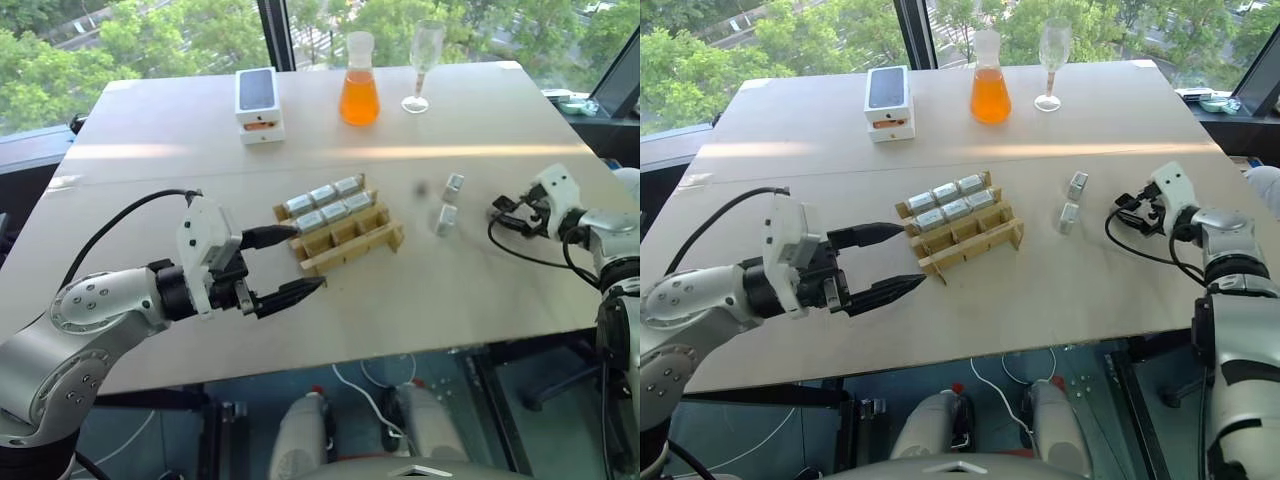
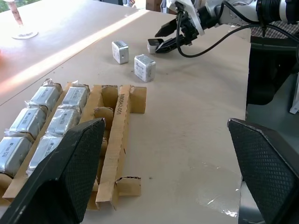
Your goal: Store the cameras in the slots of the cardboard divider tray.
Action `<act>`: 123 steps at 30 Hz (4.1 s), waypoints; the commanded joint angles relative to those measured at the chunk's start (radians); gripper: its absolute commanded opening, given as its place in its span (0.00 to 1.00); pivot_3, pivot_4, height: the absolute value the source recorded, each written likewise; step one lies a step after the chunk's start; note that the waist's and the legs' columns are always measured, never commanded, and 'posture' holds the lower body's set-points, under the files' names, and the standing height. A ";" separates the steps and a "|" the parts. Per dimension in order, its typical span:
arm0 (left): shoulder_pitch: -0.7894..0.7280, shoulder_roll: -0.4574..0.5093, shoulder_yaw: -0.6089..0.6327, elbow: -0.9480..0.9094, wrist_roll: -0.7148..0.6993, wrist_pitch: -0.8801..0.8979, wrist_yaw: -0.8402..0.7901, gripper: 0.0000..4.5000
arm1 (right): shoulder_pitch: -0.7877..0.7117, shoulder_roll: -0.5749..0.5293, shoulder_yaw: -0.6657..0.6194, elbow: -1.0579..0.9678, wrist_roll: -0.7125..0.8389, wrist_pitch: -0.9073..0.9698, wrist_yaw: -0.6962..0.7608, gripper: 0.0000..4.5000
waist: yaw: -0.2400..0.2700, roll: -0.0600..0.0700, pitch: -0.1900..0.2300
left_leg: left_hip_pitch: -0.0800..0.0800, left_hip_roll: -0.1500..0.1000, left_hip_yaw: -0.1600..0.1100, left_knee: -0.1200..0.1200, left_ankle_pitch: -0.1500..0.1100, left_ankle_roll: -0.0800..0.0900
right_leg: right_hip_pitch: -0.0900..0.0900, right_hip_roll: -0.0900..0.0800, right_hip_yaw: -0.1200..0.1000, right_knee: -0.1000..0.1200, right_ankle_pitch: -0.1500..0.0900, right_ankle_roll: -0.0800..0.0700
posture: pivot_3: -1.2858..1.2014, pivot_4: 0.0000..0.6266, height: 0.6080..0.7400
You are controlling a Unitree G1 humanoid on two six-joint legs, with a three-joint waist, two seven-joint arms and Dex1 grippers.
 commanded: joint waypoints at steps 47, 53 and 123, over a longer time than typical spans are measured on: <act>-0.788 -0.271 -0.449 0.711 0.254 0.146 -0.177 0.96 | 0.041 0.121 0.403 -1.031 -0.353 -0.681 -0.020 0.43 | 0.003 0.001 0.002 | -0.002 0.000 0.000 0.002 0.001 -0.001 | -0.002 0.000 -0.002 0.002 0.000 0.000 | 0.52 0.24 1.00; -0.797 -0.288 -0.443 0.733 0.292 0.140 -0.205 0.69 | 0.042 0.115 0.427 -1.049 -0.348 -0.675 -0.033 0.43 | 0.003 0.001 0.002 | -0.002 0.000 0.000 0.003 0.001 -0.001 | -0.002 0.000 -0.002 0.002 0.000 0.000 | 0.52 0.24 1.00; -0.505 -0.251 -0.351 0.745 0.496 -0.248 -0.447 0.74 | 1.012 0.168 -0.002 -1.548 0.552 0.187 0.097 1.00 | 0.027 -0.001 0.001 | -0.004 0.001 -0.006 0.006 -0.001 0.002 | 0.000 0.006 -0.005 0.002 -0.001 0.003 | 0.52 0.24 1.00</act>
